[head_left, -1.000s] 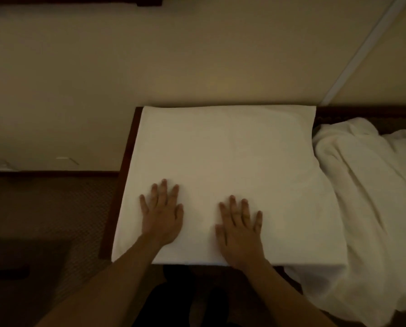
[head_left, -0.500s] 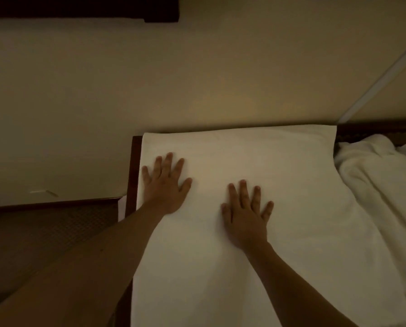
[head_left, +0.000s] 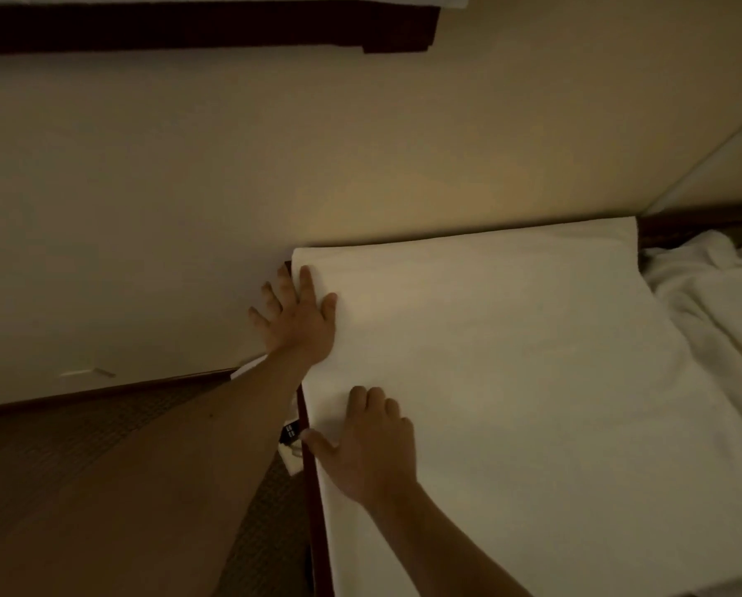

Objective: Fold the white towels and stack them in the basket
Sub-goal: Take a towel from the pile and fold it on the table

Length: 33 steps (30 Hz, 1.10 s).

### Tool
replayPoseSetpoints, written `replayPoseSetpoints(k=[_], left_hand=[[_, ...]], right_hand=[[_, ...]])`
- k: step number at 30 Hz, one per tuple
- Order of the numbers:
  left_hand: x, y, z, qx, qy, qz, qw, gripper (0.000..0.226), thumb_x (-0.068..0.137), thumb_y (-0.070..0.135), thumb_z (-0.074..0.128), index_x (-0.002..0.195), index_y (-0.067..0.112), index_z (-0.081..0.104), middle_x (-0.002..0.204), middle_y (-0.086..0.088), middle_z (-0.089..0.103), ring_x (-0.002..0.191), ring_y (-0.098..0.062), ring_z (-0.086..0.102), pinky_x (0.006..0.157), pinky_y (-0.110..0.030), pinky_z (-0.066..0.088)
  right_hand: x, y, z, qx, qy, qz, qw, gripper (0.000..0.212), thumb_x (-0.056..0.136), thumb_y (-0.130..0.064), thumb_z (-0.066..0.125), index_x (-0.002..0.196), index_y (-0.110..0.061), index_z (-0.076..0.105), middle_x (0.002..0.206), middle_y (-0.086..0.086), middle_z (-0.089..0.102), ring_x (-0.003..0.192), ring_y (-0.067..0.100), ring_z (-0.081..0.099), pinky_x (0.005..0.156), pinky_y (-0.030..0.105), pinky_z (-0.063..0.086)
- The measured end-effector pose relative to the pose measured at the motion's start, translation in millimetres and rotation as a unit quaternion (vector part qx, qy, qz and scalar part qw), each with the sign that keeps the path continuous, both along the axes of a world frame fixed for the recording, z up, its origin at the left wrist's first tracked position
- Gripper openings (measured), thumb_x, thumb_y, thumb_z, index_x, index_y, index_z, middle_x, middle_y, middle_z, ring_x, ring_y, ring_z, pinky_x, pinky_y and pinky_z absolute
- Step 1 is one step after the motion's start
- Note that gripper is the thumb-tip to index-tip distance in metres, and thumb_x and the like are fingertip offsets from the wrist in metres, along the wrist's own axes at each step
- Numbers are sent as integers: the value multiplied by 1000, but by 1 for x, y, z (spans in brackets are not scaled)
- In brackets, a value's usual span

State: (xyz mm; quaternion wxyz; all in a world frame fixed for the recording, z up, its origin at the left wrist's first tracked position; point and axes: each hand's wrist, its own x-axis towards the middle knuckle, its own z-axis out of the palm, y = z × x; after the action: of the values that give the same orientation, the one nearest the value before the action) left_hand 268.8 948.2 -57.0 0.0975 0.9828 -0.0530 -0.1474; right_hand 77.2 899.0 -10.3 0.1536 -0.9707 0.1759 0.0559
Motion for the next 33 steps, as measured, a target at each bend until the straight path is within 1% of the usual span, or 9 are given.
replayPoseSetpoints(k=[4,8,10,12,16,18,22,27,33], left_hand=[[5,16,8,-26,19,44,999,86,96,73,16,160,20,-10,169,-9,-7,151,-38,13,118,-60,19],[22,33,13,-141,85,148,975,99,90,73,48,158,9,16,158,-19,31,136,-40,42,108,-51,40],[32,43,21,-187,126,172,959,82,89,64,62,141,3,45,138,-19,55,118,-37,59,92,-42,52],[41,53,29,-230,135,185,946,62,90,50,69,126,0,59,123,-18,65,102,-34,67,80,-39,58],[48,70,50,-294,132,240,916,52,91,37,72,121,-5,61,114,-22,67,92,-35,69,67,-41,62],[51,78,61,-294,101,252,916,52,92,36,71,121,-5,61,116,-23,66,96,-38,69,74,-45,62],[53,87,98,-293,-2,259,921,42,94,30,60,124,-1,58,125,-24,62,111,-41,62,91,-46,56],[49,62,154,-330,-65,241,910,34,98,21,50,129,10,57,129,-18,61,117,-37,59,91,-38,49],[29,-35,192,-400,-41,130,906,33,96,21,52,128,15,59,119,-9,63,95,-23,60,79,-27,45]], right_hand=[[1,39,1,12,30,-20,999,65,68,-61,76,107,-13,57,94,2,58,81,20,60,54,34,51],[-2,57,3,-1,17,10,1000,53,47,-36,90,87,-10,65,75,2,58,61,17,57,39,27,42],[-3,64,5,4,17,15,1000,50,41,-27,91,81,-10,67,70,3,58,57,17,56,37,26,40],[-5,67,9,25,28,13,999,46,43,-22,89,80,-10,66,70,4,59,58,18,58,39,26,42],[-2,67,19,162,50,-22,985,19,96,-21,53,112,-10,53,109,8,60,98,23,60,77,30,45],[4,68,31,242,43,-73,966,18,102,-18,40,114,-9,51,113,8,60,101,23,60,83,32,47],[18,72,65,378,-18,-137,916,22,101,-18,35,80,-19,41,84,2,56,68,14,53,61,30,44],[29,41,101,372,-110,-125,913,33,100,-45,47,80,-18,47,75,-3,56,66,15,54,57,31,38],[11,-54,113,379,-186,-224,879,44,102,-35,52,61,-19,45,57,-5,49,52,5,47,54,24,36]])
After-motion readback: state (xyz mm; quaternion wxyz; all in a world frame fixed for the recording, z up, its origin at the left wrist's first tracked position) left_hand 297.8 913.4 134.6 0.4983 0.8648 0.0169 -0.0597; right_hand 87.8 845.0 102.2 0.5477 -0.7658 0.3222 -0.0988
